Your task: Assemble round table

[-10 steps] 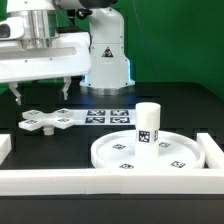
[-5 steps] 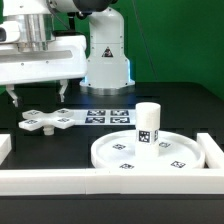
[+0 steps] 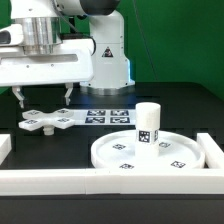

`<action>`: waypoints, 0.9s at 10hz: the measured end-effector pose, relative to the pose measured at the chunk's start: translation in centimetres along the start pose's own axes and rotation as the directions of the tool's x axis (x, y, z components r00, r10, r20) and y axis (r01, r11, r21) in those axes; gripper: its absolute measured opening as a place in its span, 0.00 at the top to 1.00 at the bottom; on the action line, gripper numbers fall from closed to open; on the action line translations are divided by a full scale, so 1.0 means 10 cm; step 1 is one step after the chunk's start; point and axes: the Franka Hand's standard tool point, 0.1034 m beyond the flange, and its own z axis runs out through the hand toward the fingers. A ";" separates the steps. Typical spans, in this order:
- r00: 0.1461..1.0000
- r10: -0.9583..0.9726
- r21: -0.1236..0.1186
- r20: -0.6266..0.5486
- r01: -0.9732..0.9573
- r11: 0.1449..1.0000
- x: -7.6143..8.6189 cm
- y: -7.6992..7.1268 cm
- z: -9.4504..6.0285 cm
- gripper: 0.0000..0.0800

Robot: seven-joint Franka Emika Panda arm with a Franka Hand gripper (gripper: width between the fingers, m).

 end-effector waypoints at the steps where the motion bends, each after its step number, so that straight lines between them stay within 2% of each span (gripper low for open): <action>1: 1.000 0.021 -0.002 0.001 -0.021 1.000 -0.06 0.02 0.02 0.19; 2: 1.000 0.021 -0.021 -0.011 -0.021 1.000 -0.12 0.03 0.05 0.19; 4: 1.000 0.005 -0.021 0.001 -0.005 1.000 -0.22 0.04 0.10 0.19; 9: 1.000 -0.005 -0.016 0.011 0.005 1.000 -0.23 0.01 0.13 0.19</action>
Offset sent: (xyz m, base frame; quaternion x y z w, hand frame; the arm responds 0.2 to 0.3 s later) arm -0.0170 -0.0022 -0.0099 0.0113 0.0089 -0.0145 0.9998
